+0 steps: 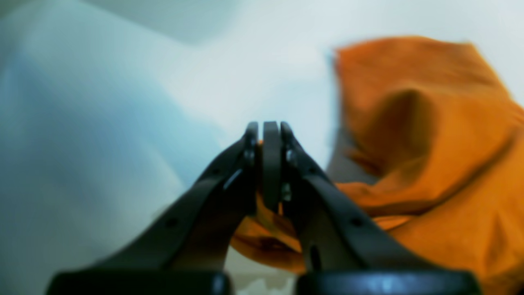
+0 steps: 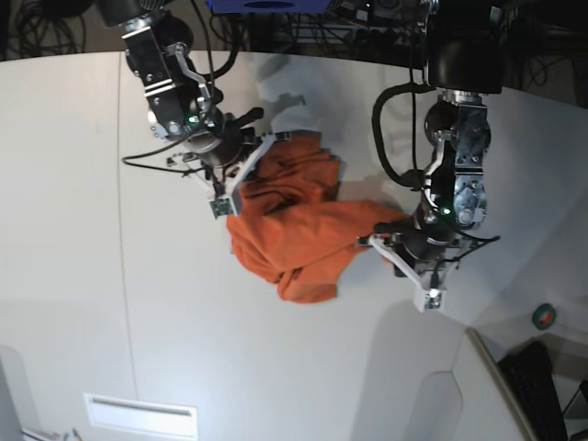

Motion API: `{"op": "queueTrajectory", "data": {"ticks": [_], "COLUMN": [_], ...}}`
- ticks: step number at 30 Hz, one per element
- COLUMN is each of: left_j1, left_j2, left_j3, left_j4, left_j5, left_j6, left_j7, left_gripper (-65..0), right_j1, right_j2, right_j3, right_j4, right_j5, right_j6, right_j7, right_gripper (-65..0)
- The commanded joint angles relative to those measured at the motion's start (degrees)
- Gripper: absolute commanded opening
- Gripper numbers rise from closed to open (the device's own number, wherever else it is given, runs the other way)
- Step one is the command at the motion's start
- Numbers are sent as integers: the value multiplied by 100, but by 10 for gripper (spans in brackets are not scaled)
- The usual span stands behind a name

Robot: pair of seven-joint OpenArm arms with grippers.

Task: Layout the t-shirt on the table in an organized manner, then fold the t-shirt properly
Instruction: 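Lift the shirt and pull the grippers apart to stretch it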

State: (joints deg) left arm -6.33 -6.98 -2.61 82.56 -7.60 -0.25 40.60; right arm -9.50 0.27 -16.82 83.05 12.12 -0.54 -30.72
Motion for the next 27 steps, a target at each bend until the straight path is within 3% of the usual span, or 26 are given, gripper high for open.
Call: {"op": "queueTrajectory", "data": {"ticks": [1,5,9,18,23,27], "left_j1": [-216,-532,-1042,-2079,-1983,-1411], "left_j2": [-9,-194,-159,290,263,-18], "left_j3": [-42,37,37,-33,-33,-25], "left_j4": [161,135,117,29,196,231], "left_j5": [-10,-10,-10,-10,25,34], "left_j6": [-23,-23,-23,3,3,3], "left_j7": [-135,-135,-135,-126,-126,-126], "left_gripper": [-650,-650,-650,-650,-650,-650], "right_j1": [31,172,822,1991,1904,1244], "right_j2": [74,540,1050,1999,2395,2386], "right_j3": [16,7,16,543,693,1062], "right_j4": [377,1265,1819,1959,2302,2619], "right_j5": [6,6,6,6,6,6], "right_j6": [23,23,23,23,23,23], "right_j7": [-62,-572,-1038,-1099,-1091,-1082], "right_gripper": [-650,-650,-650,-650,-650,-650]}}
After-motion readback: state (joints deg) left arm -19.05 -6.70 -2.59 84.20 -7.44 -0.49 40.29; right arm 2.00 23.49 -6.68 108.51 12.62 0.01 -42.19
